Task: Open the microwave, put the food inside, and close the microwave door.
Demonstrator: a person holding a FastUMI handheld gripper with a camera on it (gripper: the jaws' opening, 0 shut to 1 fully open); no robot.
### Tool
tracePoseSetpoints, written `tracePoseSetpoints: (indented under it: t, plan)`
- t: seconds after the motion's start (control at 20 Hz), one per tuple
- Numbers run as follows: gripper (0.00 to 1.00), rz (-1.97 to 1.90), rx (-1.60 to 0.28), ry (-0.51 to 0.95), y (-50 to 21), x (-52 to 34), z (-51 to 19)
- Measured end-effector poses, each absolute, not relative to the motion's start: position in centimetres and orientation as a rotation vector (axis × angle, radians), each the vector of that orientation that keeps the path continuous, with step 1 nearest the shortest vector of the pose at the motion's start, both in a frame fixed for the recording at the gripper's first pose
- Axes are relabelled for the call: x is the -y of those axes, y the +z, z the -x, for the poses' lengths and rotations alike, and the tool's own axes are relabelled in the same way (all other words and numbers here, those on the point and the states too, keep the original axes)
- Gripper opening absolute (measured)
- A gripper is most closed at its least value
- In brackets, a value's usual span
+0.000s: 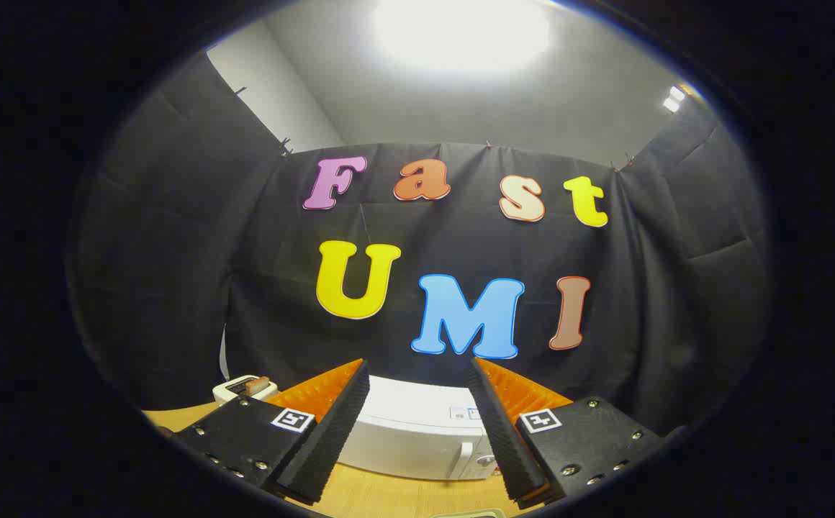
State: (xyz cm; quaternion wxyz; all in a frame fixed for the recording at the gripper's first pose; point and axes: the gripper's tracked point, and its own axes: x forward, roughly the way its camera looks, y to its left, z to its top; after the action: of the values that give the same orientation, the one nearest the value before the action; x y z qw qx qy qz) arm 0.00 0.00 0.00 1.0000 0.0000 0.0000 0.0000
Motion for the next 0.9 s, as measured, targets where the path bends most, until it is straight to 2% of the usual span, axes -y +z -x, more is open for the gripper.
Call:
tracePoseSetpoints:
  t: [0.9]
  plan:
    - [0.89,-0.009,-0.037,0.053,-2.5,-0.3,-0.2]
